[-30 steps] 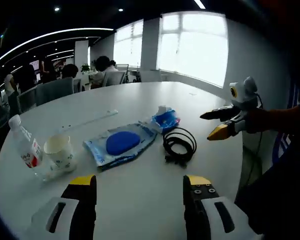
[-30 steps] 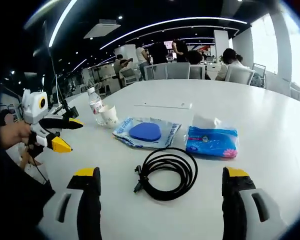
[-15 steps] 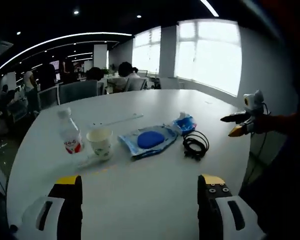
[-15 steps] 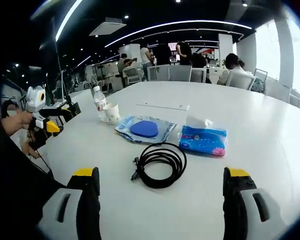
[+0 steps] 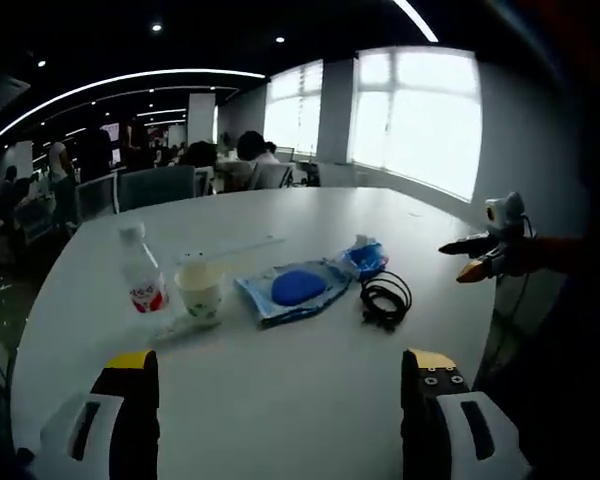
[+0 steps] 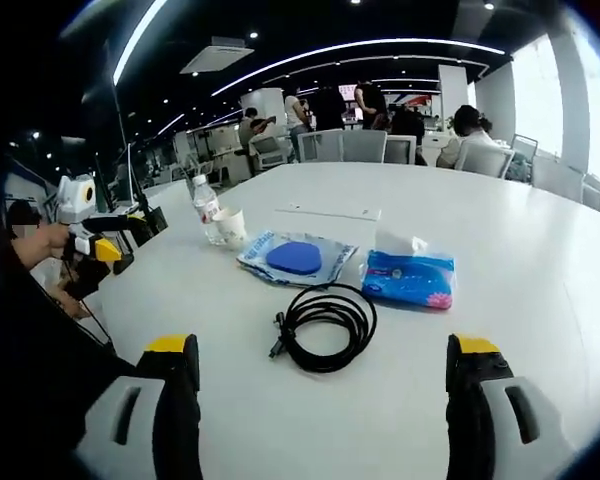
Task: Arrange the tabletop items into an orderly group along one side of the table until the central work area is clear of visible clutter.
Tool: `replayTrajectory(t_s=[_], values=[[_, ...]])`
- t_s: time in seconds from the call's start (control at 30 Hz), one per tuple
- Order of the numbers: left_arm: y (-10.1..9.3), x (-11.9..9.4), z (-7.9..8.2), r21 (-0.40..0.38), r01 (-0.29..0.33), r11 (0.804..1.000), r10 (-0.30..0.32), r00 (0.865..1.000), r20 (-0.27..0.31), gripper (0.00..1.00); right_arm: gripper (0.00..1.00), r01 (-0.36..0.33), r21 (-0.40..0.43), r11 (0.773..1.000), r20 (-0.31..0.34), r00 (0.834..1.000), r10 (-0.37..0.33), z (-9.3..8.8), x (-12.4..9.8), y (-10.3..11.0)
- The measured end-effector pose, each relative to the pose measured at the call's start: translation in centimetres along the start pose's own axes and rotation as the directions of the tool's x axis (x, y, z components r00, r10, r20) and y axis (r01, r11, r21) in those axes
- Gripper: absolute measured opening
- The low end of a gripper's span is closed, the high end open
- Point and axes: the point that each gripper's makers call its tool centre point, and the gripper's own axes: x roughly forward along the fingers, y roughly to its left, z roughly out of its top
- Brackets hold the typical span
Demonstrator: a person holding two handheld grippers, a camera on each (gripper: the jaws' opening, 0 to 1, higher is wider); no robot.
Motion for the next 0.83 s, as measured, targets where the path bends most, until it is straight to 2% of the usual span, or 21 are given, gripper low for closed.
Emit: replayTrajectory(t_s=[0.13, 0.3, 0.83], values=[[0.3, 0.1, -0.6, 0.001, 0.003, 1.000, -0.003, 1.000, -0.028, 1.00, 1.00, 0.003, 0.000, 1.000, 0.004, 1.000, -0.003, 0.4, 0.0, -0.1], [0.7, 0.0, -0.8, -0.011, 0.004, 1.000, -0.005, 1.000, -0.031, 1.00, 1.00, 0.012, -0.003, 1.000, -0.007, 1.000, -0.012, 0.3, 0.1, -0.2], [0.0, 0.2, -1.1, -0.009, 0.021, 1.000, -0.022, 0.999, -0.043, 0.99, 0.99, 0.042, 0.003, 0.999, -0.029, 0.999, -0.041, -0.3, 0.0, -0.7]])
